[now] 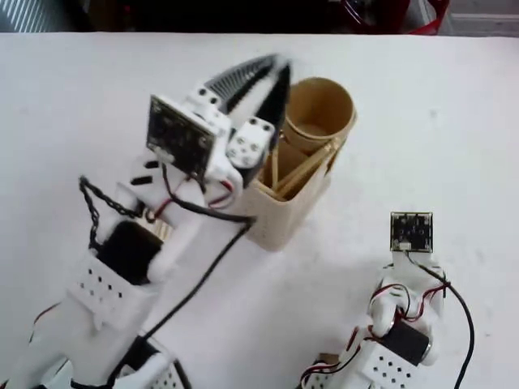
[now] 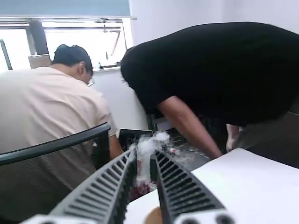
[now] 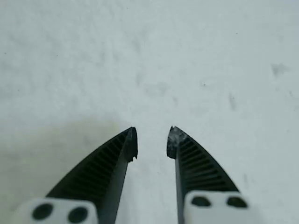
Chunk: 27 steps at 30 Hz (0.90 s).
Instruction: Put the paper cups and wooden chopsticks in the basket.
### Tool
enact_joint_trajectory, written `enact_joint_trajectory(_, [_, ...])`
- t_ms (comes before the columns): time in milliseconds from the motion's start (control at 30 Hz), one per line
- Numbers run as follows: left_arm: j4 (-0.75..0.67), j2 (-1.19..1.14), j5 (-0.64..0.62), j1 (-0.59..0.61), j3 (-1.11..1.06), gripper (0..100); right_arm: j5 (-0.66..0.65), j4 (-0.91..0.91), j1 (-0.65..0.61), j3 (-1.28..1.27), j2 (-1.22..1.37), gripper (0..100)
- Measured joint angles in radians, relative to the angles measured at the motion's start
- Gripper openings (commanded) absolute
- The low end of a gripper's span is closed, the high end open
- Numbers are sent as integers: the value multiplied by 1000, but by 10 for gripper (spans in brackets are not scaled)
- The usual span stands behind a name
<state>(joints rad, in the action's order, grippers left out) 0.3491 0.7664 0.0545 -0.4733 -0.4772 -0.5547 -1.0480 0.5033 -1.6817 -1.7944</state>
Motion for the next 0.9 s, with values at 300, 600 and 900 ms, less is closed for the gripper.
enact_joint_trajectory(300, [58, -204, 0, 434, -114, 72, 0, 0, 0, 0, 0, 114])
enact_joint_trajectory(600, [305, -868, 32, 552, 141, 72, 0, 0, 0, 0, 0, 113])
enact_joint_trajectory(900, [690, -1247, 66, 560, 594, 72, 0, 0, 0, 0, 0, 113])
